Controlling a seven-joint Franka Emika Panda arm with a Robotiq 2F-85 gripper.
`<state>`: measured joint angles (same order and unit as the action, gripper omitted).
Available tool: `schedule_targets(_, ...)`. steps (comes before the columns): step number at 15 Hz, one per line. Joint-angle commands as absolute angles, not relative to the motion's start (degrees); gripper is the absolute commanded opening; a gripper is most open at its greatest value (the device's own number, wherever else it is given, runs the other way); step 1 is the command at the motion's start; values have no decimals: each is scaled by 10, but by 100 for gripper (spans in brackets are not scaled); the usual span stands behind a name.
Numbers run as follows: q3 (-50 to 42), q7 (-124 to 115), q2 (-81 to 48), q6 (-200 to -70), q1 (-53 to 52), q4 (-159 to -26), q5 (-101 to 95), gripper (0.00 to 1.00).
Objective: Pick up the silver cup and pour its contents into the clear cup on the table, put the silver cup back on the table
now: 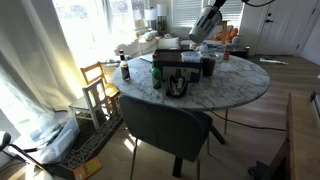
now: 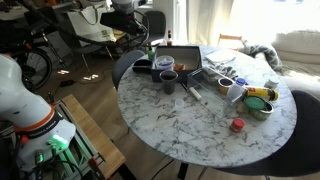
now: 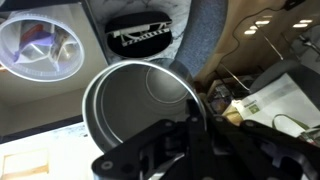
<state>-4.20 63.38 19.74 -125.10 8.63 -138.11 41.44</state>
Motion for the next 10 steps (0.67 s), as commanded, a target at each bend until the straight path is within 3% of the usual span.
schedule_targets(1, -57, 607, 210, -1293, 51, -1396, 387, 1)
schedule_targets(10, -66, 597, 208, -1293, 32, -1396, 376, 1)
